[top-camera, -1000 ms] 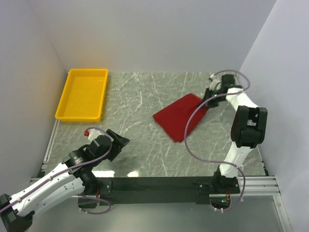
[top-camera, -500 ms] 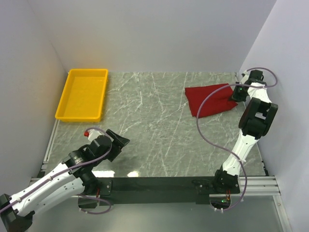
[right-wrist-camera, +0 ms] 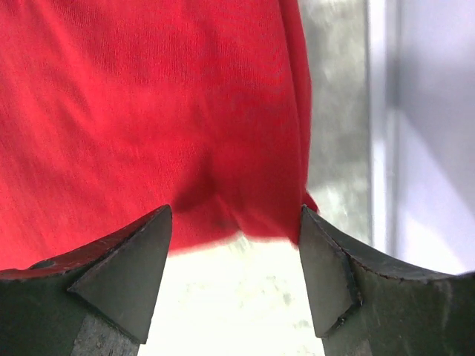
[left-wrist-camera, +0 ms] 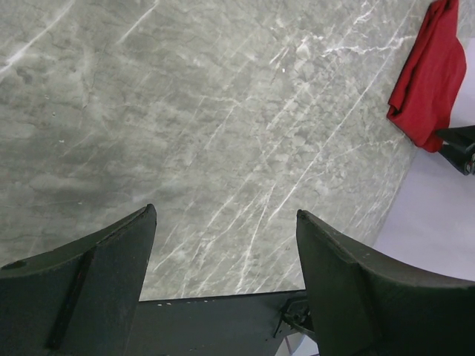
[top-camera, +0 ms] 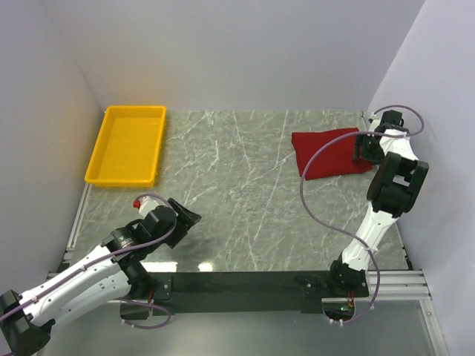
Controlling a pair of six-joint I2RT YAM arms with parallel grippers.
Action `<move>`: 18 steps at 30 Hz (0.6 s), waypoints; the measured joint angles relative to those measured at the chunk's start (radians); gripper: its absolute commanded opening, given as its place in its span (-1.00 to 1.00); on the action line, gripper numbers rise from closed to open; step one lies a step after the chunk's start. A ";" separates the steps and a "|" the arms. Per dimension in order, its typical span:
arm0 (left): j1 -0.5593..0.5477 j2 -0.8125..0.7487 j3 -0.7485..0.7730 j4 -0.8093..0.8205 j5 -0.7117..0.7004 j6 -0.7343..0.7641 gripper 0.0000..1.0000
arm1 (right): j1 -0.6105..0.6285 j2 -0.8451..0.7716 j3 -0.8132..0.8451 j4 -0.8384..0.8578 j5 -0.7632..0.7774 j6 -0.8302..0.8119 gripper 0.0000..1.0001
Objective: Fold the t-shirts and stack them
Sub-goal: Neatly place the folded tshirt to the corner
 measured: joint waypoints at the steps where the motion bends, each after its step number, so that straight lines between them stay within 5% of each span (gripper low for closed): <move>1: 0.000 0.000 0.002 0.000 0.000 0.002 0.63 | 0.002 -0.029 -0.029 0.006 0.014 -0.018 0.50; 8: 0.000 0.000 0.032 0.000 -0.001 0.017 0.63 | 0.011 -0.195 -0.074 0.024 0.030 -0.104 0.25; 10: 0.000 0.000 0.037 0.000 -0.001 0.017 0.63 | 0.017 -0.215 -0.072 0.029 0.005 -0.125 -0.22; 13: 0.000 0.000 0.043 -0.001 -0.001 0.018 0.63 | 0.026 -0.182 -0.031 0.010 -0.029 -0.134 -0.62; 18: 0.000 0.002 0.060 -0.001 -0.001 0.035 0.63 | 0.037 -0.028 0.091 -0.002 -0.049 -0.125 -0.69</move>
